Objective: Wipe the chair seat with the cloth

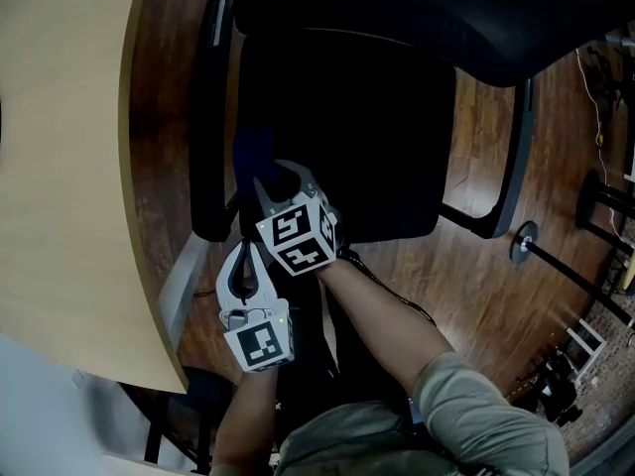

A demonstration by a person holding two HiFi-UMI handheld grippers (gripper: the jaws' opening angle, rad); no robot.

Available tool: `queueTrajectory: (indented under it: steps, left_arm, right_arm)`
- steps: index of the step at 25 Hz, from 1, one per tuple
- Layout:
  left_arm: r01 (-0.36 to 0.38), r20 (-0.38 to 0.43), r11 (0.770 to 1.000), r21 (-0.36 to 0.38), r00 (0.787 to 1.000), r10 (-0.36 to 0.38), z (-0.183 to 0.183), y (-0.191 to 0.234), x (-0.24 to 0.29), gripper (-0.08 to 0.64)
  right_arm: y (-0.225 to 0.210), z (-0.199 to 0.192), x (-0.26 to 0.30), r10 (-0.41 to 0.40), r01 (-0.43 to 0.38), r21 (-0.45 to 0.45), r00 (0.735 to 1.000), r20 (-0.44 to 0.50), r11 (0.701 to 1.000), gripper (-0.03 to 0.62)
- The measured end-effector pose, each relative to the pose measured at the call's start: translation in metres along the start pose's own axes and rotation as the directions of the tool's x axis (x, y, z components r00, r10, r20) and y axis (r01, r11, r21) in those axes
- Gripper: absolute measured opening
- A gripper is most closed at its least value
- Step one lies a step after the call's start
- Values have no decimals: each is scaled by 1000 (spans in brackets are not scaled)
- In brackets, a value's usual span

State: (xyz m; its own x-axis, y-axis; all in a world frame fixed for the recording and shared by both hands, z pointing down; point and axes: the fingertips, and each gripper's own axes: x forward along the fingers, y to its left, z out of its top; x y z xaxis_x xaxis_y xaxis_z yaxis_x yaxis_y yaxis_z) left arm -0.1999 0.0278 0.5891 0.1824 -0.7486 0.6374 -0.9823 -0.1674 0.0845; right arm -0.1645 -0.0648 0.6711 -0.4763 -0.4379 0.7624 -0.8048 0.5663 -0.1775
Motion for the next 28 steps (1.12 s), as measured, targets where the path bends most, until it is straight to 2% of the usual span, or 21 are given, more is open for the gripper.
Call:
queueTrajectory:
  steps: [5, 8, 12, 16, 20, 28]
  left_arm:
    - [-27, 13, 1000, -2, 1000, 27, -10, 2, 13, 5]
    - [-19, -4, 1000, 3, 1000, 19, -19, -8, 19, 5]
    - [41, -33, 999, 25, 999, -40, -21, -39, 28, 5]
    - [127, -21, 989, 74, 992, -125, 1, -80, 39, 5]
    - [202, -23, 972, 124, 979, -201, 20, -120, 50, 5]
    - [311, -45, 929, 200, 950, -309, 38, -192, 66, 5]
  right_arm:
    - [-6, -15, 21, 2, -2, 7, 1000, -13, 1000, 101]
    - [-20, -24, 19, -14, 14, 30, 1000, -12, 999, 101]
    - [-53, -35, -1, -65, 67, 69, 997, -28, 995, 101]
    - [-102, -48, -34, -151, 155, 132, 988, -39, 979, 101]
    - [-157, -69, -72, -255, 261, 227, 965, -57, 938, 101]
    - [-244, -122, -147, -433, 432, 418, 896, -99, 799, 101]
